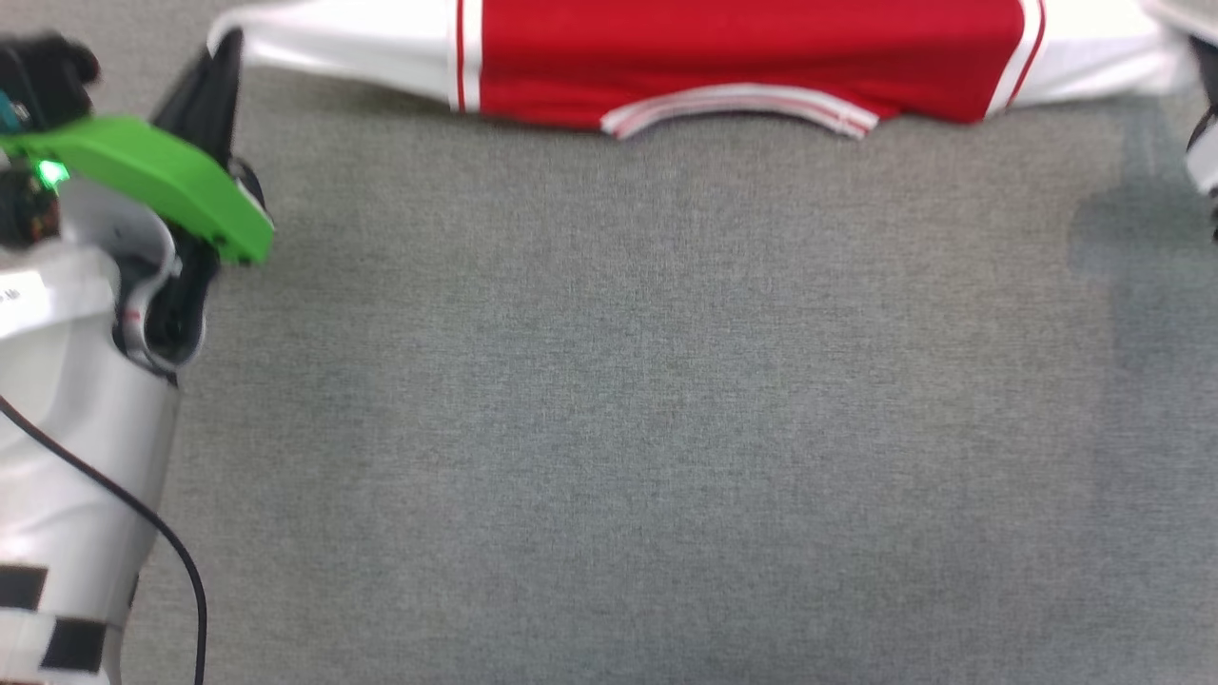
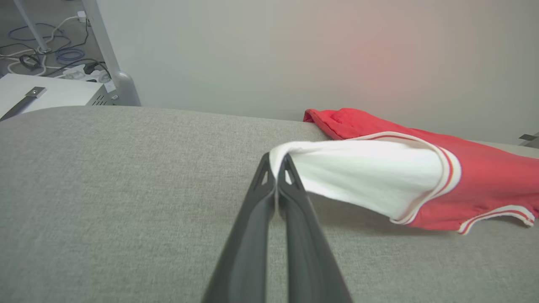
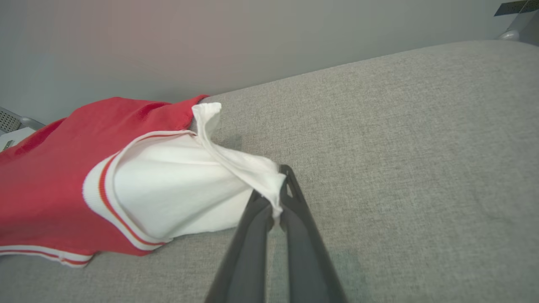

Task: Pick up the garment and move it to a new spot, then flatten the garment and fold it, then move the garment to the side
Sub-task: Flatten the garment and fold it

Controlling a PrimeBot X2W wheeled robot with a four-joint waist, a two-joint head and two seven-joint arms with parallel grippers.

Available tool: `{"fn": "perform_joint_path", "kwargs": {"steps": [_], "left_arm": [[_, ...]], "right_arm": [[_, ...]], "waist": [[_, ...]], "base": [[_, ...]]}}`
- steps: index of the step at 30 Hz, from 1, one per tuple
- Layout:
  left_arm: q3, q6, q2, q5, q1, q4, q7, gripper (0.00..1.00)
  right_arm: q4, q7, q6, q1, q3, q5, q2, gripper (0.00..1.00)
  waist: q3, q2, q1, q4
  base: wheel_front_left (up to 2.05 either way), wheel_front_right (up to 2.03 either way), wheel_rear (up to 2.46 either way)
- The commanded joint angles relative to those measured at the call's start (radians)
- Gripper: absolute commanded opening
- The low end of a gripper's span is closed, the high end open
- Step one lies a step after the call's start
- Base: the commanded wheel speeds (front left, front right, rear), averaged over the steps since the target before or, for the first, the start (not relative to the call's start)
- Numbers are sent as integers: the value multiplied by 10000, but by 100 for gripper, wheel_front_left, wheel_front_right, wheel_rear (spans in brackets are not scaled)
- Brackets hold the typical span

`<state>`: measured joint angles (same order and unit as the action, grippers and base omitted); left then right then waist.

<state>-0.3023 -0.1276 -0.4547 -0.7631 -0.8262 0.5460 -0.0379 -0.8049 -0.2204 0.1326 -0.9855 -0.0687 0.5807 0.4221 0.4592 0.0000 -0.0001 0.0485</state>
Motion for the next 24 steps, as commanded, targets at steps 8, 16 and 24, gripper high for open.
{"fn": "perform_joint_path", "kwargs": {"steps": [8,16,24], "left_arm": [[-28,87,-511,-783,2082,-322,1302,0],[-120,467,-927,-1445,4144,-1514,2571,0],[-317,1117,-1331,-1953,6174,-3155,3715,0]], "right_arm": [[23,-1191,-19,1914,703,695,189,0],[575,-2075,-19,3650,1276,845,111,0],[1763,-3213,-19,5584,2195,899,-109,0]], "waist": [[-2029,0,1,-3],[-3133,0,1,-56],[-4017,0,1,-55]], "base": [[0,0,0],[0,0,0],[0,0,0]]}}
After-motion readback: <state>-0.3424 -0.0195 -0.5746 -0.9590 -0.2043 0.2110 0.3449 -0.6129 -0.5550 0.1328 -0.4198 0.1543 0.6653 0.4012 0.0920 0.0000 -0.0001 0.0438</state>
